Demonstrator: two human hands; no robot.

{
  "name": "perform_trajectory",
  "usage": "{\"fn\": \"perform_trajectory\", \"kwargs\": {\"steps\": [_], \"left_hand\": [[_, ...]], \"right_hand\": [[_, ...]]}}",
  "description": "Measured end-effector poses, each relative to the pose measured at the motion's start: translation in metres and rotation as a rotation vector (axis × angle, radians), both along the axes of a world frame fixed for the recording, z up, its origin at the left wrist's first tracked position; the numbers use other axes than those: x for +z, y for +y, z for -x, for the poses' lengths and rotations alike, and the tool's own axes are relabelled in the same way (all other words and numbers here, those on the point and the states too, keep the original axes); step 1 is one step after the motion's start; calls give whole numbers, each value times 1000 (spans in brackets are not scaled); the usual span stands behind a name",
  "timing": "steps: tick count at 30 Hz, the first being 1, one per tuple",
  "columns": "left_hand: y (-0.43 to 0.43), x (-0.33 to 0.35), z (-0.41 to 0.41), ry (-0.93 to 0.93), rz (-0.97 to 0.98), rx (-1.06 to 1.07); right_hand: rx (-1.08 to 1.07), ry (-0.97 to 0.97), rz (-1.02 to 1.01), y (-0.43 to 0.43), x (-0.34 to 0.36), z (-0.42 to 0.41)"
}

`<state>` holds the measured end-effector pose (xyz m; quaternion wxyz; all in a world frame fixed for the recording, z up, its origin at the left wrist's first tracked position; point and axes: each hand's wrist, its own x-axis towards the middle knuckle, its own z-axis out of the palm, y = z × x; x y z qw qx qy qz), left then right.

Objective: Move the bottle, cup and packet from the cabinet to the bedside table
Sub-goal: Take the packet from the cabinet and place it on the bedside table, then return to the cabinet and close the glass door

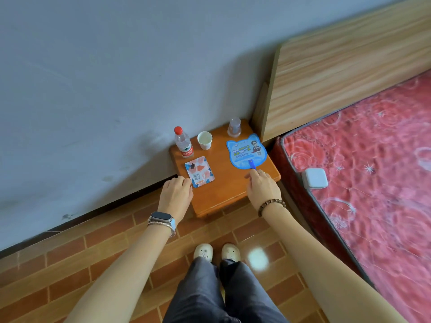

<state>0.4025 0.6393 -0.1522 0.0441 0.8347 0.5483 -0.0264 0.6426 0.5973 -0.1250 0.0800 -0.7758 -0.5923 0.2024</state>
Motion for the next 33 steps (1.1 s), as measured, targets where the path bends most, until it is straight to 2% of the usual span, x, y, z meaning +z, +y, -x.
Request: {"fn": "perform_trajectory", "kwargs": {"steps": [10,15,18,25,33], "left_hand": [[56,27,15,-10,-40,-230],[75,34,14,-96,-62,-433],[82,38,9,-72,-86,-608],[61,55,-43,-172,-137,-912],[-44,77,-138,-219,-167,-1388]], "right_hand": [[-227,-48,-28,-1,24,12],[-413,-34,-88,-17,33,38],[-533,-37,-99,-37,39,47],[-852,-68,-114,-128,56,47],[-1215,-122,-148,-288,79,68]]}}
